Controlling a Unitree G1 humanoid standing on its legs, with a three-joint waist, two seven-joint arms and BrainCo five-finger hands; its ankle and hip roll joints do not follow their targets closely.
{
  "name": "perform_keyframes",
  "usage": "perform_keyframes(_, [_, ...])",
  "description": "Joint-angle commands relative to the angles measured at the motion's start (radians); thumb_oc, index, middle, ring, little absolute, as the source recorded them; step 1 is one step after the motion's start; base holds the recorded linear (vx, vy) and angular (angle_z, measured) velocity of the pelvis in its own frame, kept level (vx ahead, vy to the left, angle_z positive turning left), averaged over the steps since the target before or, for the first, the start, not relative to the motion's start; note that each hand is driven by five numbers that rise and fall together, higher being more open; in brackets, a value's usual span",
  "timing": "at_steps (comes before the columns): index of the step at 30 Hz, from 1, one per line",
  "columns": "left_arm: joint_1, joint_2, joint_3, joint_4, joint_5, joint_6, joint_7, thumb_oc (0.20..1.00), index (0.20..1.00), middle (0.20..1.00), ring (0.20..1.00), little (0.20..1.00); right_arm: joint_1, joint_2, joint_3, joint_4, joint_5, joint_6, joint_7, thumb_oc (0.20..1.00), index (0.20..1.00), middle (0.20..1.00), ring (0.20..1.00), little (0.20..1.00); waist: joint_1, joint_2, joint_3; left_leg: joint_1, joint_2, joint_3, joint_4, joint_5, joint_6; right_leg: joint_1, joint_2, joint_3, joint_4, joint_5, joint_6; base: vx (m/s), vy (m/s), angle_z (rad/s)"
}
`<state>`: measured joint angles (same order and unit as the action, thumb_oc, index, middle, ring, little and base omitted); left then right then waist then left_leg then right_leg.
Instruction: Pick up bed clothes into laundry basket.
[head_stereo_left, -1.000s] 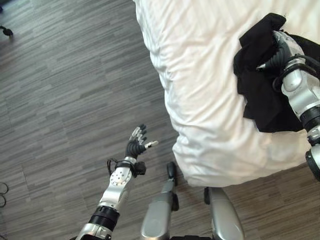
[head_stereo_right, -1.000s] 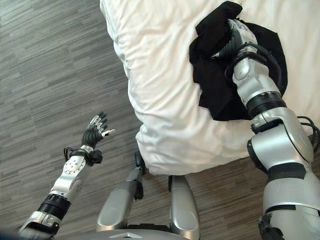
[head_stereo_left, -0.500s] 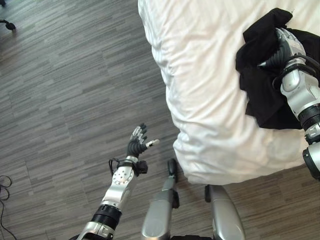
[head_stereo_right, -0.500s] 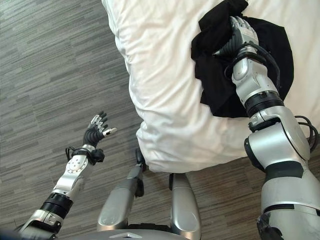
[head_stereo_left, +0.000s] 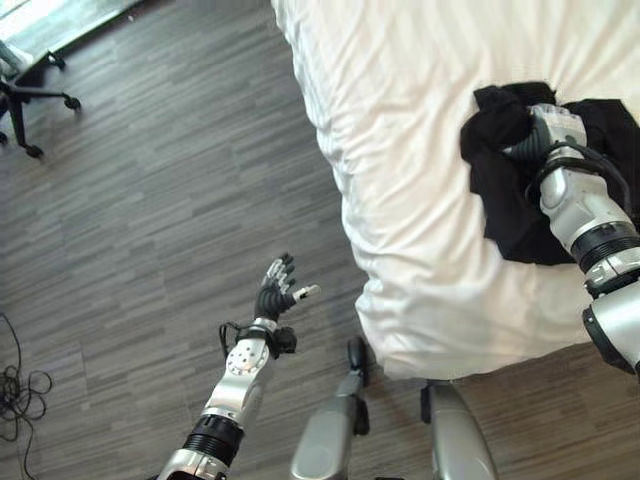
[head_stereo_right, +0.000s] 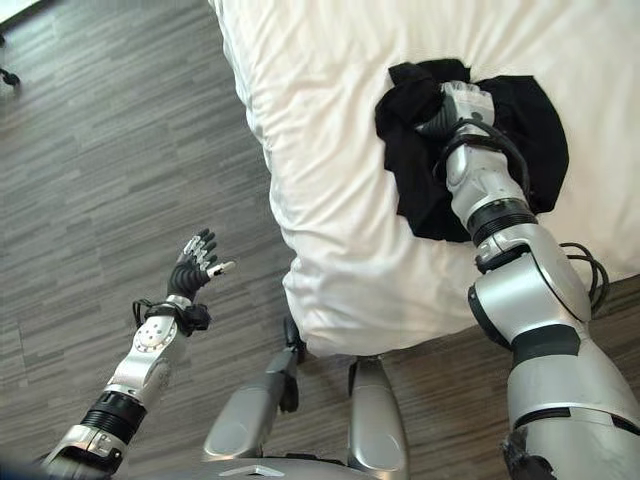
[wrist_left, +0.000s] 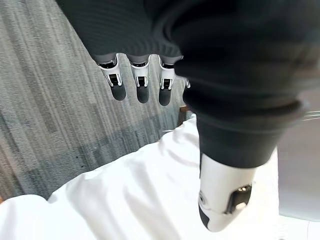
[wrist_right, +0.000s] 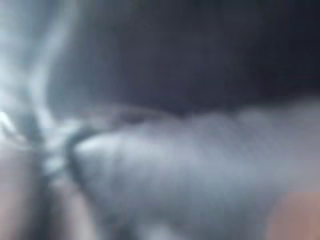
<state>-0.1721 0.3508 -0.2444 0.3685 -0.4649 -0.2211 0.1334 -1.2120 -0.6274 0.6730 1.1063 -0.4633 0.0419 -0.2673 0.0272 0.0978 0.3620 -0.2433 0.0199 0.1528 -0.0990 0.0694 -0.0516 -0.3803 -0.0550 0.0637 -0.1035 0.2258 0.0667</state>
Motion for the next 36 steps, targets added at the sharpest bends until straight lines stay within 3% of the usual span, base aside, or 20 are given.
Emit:
perform_keyframes(1, [-0.051,0.026,-0.001,-0.020,0.013,-0.055,0.013,1.000,1.000,1.000,1.000,1.000,0.075,0.049,0.061,0.035,0.003,-0.016,0.061,0.200,0.200,0.200,0.200,0.200,0.017,-0.043,0.087,-0.022,-0.011,-0.008,0.012,-0.007,-0.059,-0.006,-0.060,0.107,0.029,-0.061,0.074,0.00,0.000,0.00])
perform_keyframes(4, [-0.053,0.031,0.016,-0.016,0.020,-0.061,0.021,1.000,1.000,1.000,1.000,1.000,0.052,-0.019,-0.011,-0.092,0.109,-0.038,0.010,0.200,0.200,0.200,0.200,0.200,0.002,-0.059,0.085,-0.020,-0.008,-0.008,0.012,-0.007,-0.059,-0.007,-0.058,0.109,0.030,-0.060,0.075,-0.02,0.004,0.01])
perform_keyframes(11, [-0.055,0.044,0.023,-0.008,0.014,-0.069,0.018,1.000,1.000,1.000,1.000,1.000,-0.001,-0.106,-0.086,-0.164,0.239,-0.061,-0.030,0.200,0.200,0.200,0.200,0.200,-0.004,-0.076,0.075,-0.011,-0.005,-0.010,0.012,-0.008,-0.058,0.000,-0.057,0.109,0.032,-0.062,0.076,0.00,0.000,0.00])
perform_keyframes(14, [-0.041,0.054,0.041,-0.015,0.018,-0.067,0.008,1.000,1.000,1.000,1.000,1.000,-0.032,-0.216,-0.130,-0.272,0.292,-0.069,-0.057,0.200,0.200,0.200,0.200,0.200,-0.013,-0.093,0.066,-0.003,-0.002,-0.010,0.012,-0.009,-0.058,0.005,-0.055,0.110,0.037,-0.065,0.074,-0.01,0.001,0.01])
perform_keyframes(17, [-0.031,0.057,0.047,-0.024,0.017,-0.066,0.000,1.000,1.000,1.000,1.000,1.000,-0.041,-0.261,-0.171,-0.307,0.353,-0.088,-0.075,0.200,0.200,0.200,0.200,0.200,-0.016,-0.099,0.058,0.003,-0.002,-0.011,0.012,-0.010,-0.057,0.009,-0.054,0.108,0.040,-0.068,0.074,0.00,0.000,0.00])
perform_keyframes(18, [-0.025,0.057,0.048,-0.015,0.011,-0.067,-0.005,1.000,1.000,1.000,1.000,1.000,-0.040,-0.269,-0.281,-0.327,0.584,-0.155,-0.097,0.200,0.200,0.200,0.200,0.200,-0.023,-0.106,0.050,0.016,0.000,-0.012,0.012,-0.016,-0.056,0.018,-0.052,0.107,0.044,-0.075,0.074,0.00,0.000,0.00])
perform_keyframes(19, [-0.026,0.059,0.047,-0.015,0.011,-0.067,-0.005,1.000,1.000,1.000,1.000,1.000,-0.038,-0.271,-0.284,-0.327,0.586,-0.156,-0.096,0.200,0.200,0.200,0.200,0.200,-0.021,-0.109,0.050,0.013,-0.001,-0.012,0.012,-0.012,-0.056,0.015,-0.053,0.107,0.044,-0.071,0.073,0.00,0.000,0.00])
perform_keyframes(20, [-0.025,0.061,0.044,-0.012,0.001,-0.064,-0.010,1.000,1.000,1.000,1.000,1.000,-0.051,-0.289,-0.337,-0.339,0.751,-0.208,-0.084,0.200,0.200,0.200,0.200,0.200,-0.028,-0.120,0.041,0.020,0.001,-0.010,0.012,-0.013,-0.055,0.019,-0.051,0.108,0.045,-0.072,0.073,0.00,0.000,0.00])
perform_keyframes(24, [-0.004,0.066,0.053,0.008,0.005,-0.045,-0.017,1.000,1.000,1.000,1.000,1.000,-0.034,-0.340,-0.447,-0.380,1.120,-0.328,-0.051,0.200,0.200,0.200,0.200,0.200,-0.045,-0.148,0.013,0.040,0.006,-0.001,0.012,-0.021,-0.053,0.032,-0.048,0.110,0.047,-0.077,0.073,0.00,0.000,0.00])
perform_keyframes(33, [0.060,0.069,0.074,-0.016,0.019,-0.015,-0.043,1.000,1.000,1.000,1.000,1.000,0.049,-0.581,-0.552,-0.550,1.510,-0.445,0.086,0.200,0.200,0.200,0.200,0.200,-0.102,-0.195,-0.058,0.093,0.009,0.017,0.012,-0.046,-0.047,0.072,-0.042,0.115,0.049,-0.093,0.076,0.05,0.026,-0.02])
perform_keyframes(36, [0.090,0.041,0.083,-0.030,0.025,-0.004,-0.050,1.000,1.000,1.000,1.000,1.000,0.206,-0.648,-0.724,-0.611,1.691,-0.525,0.137,0.200,0.200,0.200,0.200,0.200,-0.161,-0.196,-0.108,0.123,0.008,0.031,0.012,-0.063,-0.040,0.097,-0.037,0.125,0.050,-0.102,0.083,0.09,0.041,-0.24])
